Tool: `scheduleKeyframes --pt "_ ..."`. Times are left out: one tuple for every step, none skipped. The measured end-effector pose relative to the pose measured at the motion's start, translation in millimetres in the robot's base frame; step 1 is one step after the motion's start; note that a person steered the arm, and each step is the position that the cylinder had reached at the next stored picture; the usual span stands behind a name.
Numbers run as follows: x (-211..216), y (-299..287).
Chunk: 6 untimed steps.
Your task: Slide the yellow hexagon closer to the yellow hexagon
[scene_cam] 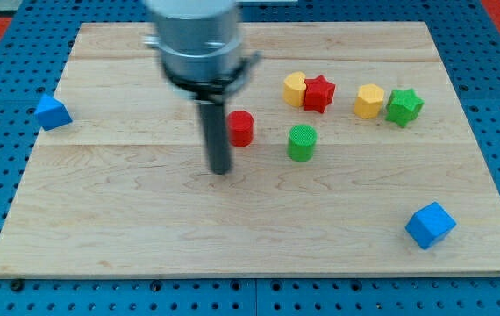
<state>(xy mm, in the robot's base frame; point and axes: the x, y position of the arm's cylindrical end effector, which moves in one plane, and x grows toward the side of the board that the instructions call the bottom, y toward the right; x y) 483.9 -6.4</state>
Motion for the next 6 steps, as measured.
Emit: scheduleKeyframes --pt "0 89" --pt "-24 142" --pt "-53 168" --pt "4 167" --pt "9 86" --pt "-10 37"
